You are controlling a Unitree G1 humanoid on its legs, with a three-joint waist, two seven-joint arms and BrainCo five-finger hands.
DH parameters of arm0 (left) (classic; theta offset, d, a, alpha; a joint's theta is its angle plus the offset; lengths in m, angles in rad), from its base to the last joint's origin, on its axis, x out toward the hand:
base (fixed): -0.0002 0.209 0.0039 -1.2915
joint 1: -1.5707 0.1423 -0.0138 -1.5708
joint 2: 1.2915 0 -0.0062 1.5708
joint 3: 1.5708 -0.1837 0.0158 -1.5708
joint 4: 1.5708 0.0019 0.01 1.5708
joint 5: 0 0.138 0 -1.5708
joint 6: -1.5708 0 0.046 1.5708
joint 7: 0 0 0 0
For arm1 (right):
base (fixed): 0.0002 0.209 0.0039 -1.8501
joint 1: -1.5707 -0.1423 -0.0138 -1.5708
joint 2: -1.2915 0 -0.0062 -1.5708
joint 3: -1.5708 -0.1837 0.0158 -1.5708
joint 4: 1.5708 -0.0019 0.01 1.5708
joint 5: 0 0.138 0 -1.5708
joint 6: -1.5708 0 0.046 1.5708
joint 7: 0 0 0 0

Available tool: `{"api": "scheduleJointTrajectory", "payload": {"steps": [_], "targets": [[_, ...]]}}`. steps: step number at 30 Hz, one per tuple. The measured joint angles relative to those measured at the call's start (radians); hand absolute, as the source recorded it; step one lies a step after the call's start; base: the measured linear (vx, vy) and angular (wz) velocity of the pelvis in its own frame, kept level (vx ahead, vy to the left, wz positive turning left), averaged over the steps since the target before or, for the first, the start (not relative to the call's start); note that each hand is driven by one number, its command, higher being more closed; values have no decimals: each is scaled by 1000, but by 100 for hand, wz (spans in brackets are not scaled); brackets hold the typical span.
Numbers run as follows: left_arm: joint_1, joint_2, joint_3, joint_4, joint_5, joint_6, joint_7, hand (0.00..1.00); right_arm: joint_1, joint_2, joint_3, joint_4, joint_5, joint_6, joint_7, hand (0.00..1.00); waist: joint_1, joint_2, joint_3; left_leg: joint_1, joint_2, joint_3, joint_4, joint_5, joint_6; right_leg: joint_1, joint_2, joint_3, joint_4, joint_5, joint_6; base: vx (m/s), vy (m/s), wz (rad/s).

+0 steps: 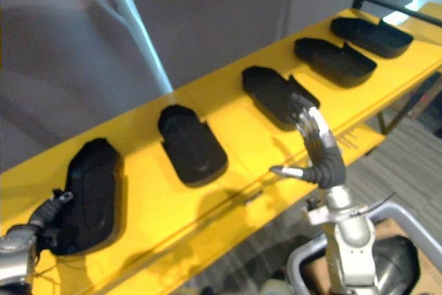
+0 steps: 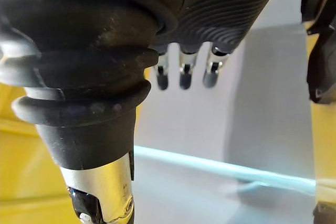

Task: Walk over and take plastic housings, then place them on the shelf

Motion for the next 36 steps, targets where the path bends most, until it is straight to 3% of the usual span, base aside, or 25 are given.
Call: {"api": "scheduleJointTrajectory", "payload": {"steps": [7, 18, 19, 30, 36], "targets": [[-3, 0, 4, 42, 44, 29, 112, 100, 0, 0, 7, 0, 0, 12, -3, 0, -1, 0, 0, 5, -1, 0, 0, 2, 2, 1, 0, 0, -3, 4, 0, 0, 0, 0], [-17, 0, 33, 85, 79, 29, 110, 100, 3, -1, 48, 0, -3, 13, -21, 0, 0, 1, 0, -1, -1, -2, 0, 4, 5, 5, -1, -4, -6, 5, 0, 0, 0, 0], [-18, 0, 33, 85, 80, 29, 109, 0, 3, -1, 48, 0, -4, 13, -21, 0, 0, 1, 0, -1, -1, -3, 0, 4, 5, 5, -1, -5, -6, 6, 0, 0, 0, 0], [-33, 0, 35, 84, 108, 28, 126, 0, 4, -1, 45, 3, -1, 23, -21, 0, 0, 6, 4, 0, -2, -3, 0, 4, 5, 6, -1, -5, -8, 7, 0, 0, 0, 0], [-41, 0, 37, 84, 95, 15, 275, 0, 4, 1, 44, 5, 2, 32, -21, 0, 0, 2, 7, -1, -2, -4, 0, 4, 5, 7, -1, -6, -9, 7, 1, 0, 0, 0]]}}
